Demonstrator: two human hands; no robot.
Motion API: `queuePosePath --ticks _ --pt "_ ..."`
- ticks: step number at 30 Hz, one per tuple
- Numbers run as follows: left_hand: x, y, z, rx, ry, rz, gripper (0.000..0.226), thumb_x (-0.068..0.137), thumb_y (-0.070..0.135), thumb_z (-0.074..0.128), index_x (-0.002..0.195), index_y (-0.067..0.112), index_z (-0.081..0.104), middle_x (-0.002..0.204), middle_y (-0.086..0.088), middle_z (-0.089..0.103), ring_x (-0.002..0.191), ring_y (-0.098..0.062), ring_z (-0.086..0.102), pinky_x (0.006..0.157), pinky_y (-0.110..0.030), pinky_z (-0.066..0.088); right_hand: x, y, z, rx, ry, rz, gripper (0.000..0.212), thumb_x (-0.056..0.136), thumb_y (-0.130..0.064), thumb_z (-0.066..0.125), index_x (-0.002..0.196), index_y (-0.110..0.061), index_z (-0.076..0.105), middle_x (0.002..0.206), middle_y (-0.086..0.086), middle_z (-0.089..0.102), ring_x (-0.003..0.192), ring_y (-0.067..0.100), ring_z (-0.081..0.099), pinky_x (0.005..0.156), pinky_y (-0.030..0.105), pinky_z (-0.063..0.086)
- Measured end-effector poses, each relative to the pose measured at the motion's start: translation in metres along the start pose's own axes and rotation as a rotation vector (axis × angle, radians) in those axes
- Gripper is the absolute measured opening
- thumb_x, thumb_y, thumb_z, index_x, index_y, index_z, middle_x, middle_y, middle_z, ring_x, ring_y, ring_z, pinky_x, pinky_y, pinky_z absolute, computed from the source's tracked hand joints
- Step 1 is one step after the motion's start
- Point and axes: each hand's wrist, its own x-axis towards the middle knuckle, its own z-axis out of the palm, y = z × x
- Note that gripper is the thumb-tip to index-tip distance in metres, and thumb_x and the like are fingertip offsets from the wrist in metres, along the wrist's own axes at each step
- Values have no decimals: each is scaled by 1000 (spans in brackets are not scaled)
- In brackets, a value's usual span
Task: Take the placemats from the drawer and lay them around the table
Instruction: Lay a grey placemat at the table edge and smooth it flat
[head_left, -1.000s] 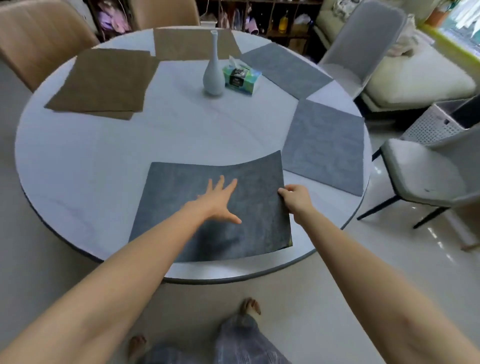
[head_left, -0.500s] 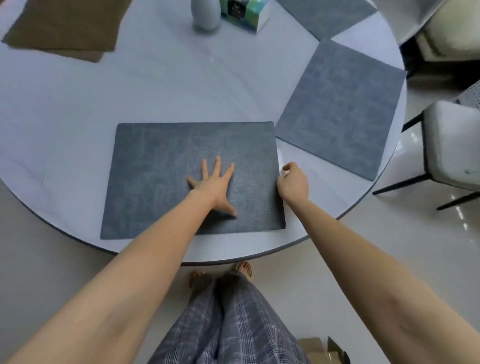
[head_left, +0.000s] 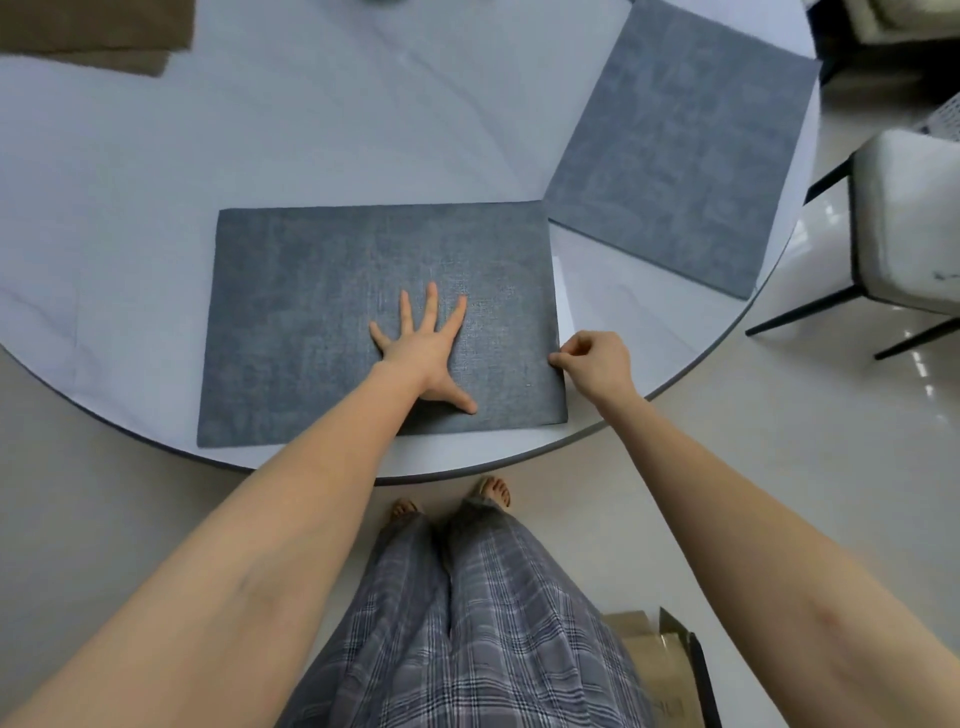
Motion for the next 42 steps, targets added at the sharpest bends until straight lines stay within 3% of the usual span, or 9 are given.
queuePosePath --ticks 6,9,19,28,30,32,35,38,42 --pt "-4 -2 7 2 -4 19 145 53 67 80 148 35 -25 152 -5 -39 140 -40 -31 107 -75 -1 -6 2 0 -139 1 -29 13 78 -16 71 70 -8 65 71 4 62 71 17 56 65 29 43" --pt "-4 -3 8 -3 5 21 145 53 67 80 148 35 -24 152 -5 -39 140 -40 -31 106 -75 -1 -8 2 2 -175 9 -46 13 81 -16 69 72 -9 63 75 4 61 74 18 55 66 27 39" --pt "-3 -3 10 -20 17 23 145 53 64 81 148 34 -24 152 -5 -40 139 -40 -33 107 -74 -3 -8 3 -2 -157 -14 -63 14 83 -14 69 79 0 68 72 5 57 74 18 51 68 24 34" --pt "-2 -5 15 -27 44 45 143 54 65 80 149 34 -23 153 -5 -38 139 -39 -33 107 -73 -5 -14 3 2 -199 59 -94 12 81 -12 68 80 -2 63 80 6 57 77 20 51 68 30 39" --pt "-6 -9 18 -40 80 73 134 60 65 77 151 32 -16 155 -4 -33 142 -37 -28 109 -70 -5 -20 1 7 -247 151 -107 17 79 -11 67 87 -6 52 92 9 52 82 23 47 69 33 37" --pt "-13 -23 20 -130 172 108 113 73 57 73 155 26 2 161 -5 -18 148 -30 -16 115 -64 0 -29 -4 15 -342 212 -227 28 79 -11 67 98 -4 47 105 12 48 93 27 45 75 36 40" --pt "-29 -62 25 -375 448 62 73 86 37 68 148 16 35 162 -9 10 150 -26 4 120 -52 11 -47 -24 39 -422 211 -455 38 83 -17 66 114 -2 49 119 16 48 108 32 47 91 38 41" --pt "-52 -122 33 -562 657 -98 52 89 25 65 137 11 50 156 -14 26 148 -28 16 120 -42 17 -72 -55 80 -384 118 -550 43 87 -21 63 123 -2 48 127 16 48 119 32 45 98 38 38" --pt "-90 -203 51 -591 683 -340 37 89 26 65 119 6 59 142 -13 39 133 -28 39 107 -37 36 -100 -87 145 -442 -58 -630 55 87 -30 64 131 -5 44 140 15 40 133 31 36 111 40 29"
